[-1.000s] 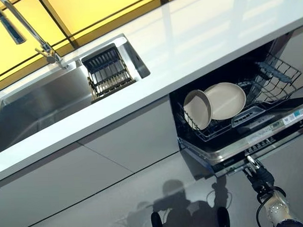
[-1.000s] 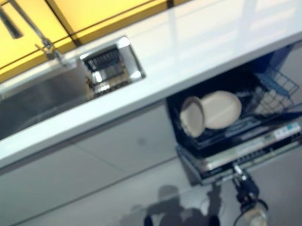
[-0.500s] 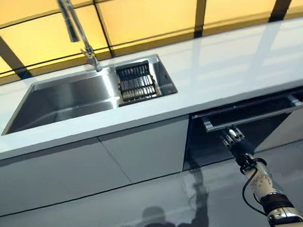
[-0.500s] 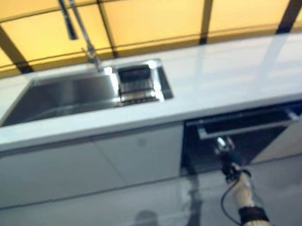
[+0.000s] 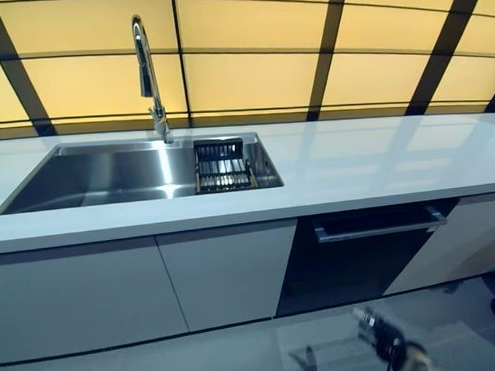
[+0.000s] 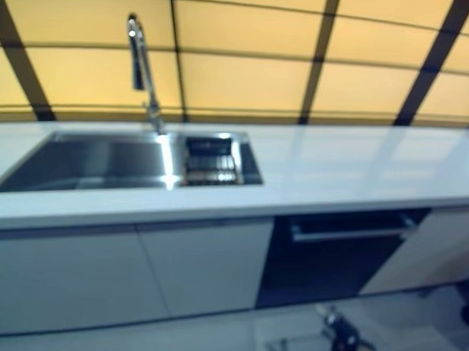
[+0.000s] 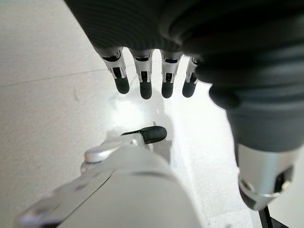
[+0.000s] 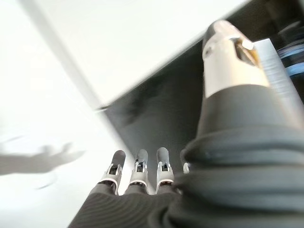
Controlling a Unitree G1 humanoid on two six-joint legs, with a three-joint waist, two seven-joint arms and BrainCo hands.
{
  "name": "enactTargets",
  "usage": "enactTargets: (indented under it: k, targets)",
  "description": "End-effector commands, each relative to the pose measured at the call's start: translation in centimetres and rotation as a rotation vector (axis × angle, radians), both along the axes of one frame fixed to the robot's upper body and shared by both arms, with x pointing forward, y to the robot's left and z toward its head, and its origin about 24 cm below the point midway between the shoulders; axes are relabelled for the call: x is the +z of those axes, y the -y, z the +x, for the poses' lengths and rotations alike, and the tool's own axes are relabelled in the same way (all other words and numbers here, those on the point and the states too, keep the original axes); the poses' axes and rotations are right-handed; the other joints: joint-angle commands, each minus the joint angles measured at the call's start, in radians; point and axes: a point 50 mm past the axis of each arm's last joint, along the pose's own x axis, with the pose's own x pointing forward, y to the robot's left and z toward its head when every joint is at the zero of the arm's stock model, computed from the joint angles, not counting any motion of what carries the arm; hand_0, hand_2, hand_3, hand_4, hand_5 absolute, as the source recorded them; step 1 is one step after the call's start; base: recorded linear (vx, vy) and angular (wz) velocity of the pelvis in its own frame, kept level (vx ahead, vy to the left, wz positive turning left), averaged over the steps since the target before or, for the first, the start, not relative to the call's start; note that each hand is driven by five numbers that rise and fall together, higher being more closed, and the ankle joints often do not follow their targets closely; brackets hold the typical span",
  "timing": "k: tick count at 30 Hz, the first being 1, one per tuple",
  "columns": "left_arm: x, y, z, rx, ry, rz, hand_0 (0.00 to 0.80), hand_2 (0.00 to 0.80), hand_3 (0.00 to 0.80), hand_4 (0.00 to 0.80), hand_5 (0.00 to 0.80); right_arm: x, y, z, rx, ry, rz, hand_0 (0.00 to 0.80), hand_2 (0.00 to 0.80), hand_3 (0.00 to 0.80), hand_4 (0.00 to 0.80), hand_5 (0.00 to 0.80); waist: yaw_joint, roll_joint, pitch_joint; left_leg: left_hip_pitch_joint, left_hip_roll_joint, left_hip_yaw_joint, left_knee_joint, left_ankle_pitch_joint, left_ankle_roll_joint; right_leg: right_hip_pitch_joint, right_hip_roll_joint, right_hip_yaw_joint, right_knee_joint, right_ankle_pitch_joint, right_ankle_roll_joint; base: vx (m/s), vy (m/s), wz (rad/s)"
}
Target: Take plates into dishwasher
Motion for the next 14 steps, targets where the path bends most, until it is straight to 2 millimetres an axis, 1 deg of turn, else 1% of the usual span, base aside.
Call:
enactTargets:
  k: [1,2,3,4,6,9,10,12,14]
  targets:
    - [0.1,0.4,1.7,0.013,0.009,0.025,0.000,0.000,0.000,0.000,0.000,0.0,-1.4,1.1,0.041,0.036,0.000,0.000,0.000,0.000,0.000,0.000,0.044,0.018,0.007,0.081,0.001,0.041,0.004,-0.060,0.027,0.005,0.026,0.027,0.026,0.003,-0.031,0.000,0.000,0.00]
    - [0.1,0.4,1.7,0.014,0.009,0.024,0.000,0.000,0.000,0.000,0.000,-0.2,-1.6,1.0,0.041,0.028,0.007,0.000,0.000,0.000,0.000,0.000,0.044,0.018,0.006,0.081,0.001,0.040,0.004,-0.060,0.027,0.006,0.027,0.026,0.026,0.002,-0.031,0.000,0.000,0.00]
    - [0.0,0.8,1.6,0.015,0.002,0.018,0.000,0.000,0.000,0.000,0.000,-0.9,-2.8,0.1,0.051,-0.005,0.024,0.000,0.000,0.000,0.000,0.000,0.046,0.017,0.002,0.083,0.001,0.038,0.004,-0.058,0.026,0.010,0.029,0.025,0.026,0.001,-0.032,0.000,0.000,0.00]
    - [-0.1,1.0,1.5,0.017,-0.003,0.013,0.000,0.000,0.000,0.000,0.000,-1.2,-3.2,-0.3,0.074,-0.024,0.030,0.000,0.000,0.000,0.000,0.000,0.047,0.017,0.000,0.084,0.001,0.036,0.004,-0.058,0.026,0.012,0.030,0.025,0.026,0.000,-0.032,0.026,0.038,0.01]
    - [-0.1,1.3,1.4,0.015,-0.010,0.005,0.000,0.000,0.000,0.000,0.000,-1.5,-3.6,-0.6,0.098,-0.037,0.030,0.000,0.000,0.000,0.000,0.000,0.048,0.017,-0.002,0.083,0.000,0.034,0.004,-0.057,0.027,0.014,0.030,0.023,0.027,0.000,-0.033,0.000,0.020,0.01]
    - [-0.4,2.3,1.1,0.009,-0.022,-0.031,0.000,0.000,0.000,0.000,0.000,-2.2,-5.0,-1.6,0.143,-0.087,0.033,0.000,0.000,0.000,0.000,0.000,0.054,0.021,-0.007,0.080,-0.005,0.026,0.004,-0.054,0.028,0.017,0.030,0.018,0.027,0.000,-0.032,-0.001,0.052,0.02]
    - [-0.4,2.3,1.1,0.009,-0.022,-0.031,0.000,0.000,0.000,0.000,0.000,-2.2,-5.0,-1.6,0.143,-0.087,0.033,0.000,0.000,0.000,0.000,0.000,0.054,0.021,-0.007,0.080,-0.005,0.026,0.004,-0.054,0.028,0.017,0.030,0.018,0.027,0.000,-0.032,0.005,0.050,0.02]
    - [-0.6,3.2,0.8,0.016,-0.038,-0.084,0.000,0.000,0.000,0.000,0.000,-2.7,-5.9,-2.3,0.179,-0.117,0.046,0.000,0.000,0.000,0.000,0.000,0.059,0.024,-0.011,0.077,-0.009,0.021,0.004,-0.053,0.030,0.018,0.029,0.011,0.030,-0.001,-0.032,0.012,0.060,0.01]
    - [-0.8,3.7,0.4,0.015,-0.053,-0.119,0.000,0.000,0.000,0.000,0.000,-2.8,-6.4,-2.5,0.188,-0.126,0.056,0.000,0.000,0.000,0.000,0.000,0.062,0.025,-0.014,0.075,-0.013,0.018,0.004,-0.053,0.033,0.018,0.028,0.008,0.032,-0.002,-0.032,0.009,0.025,0.00]
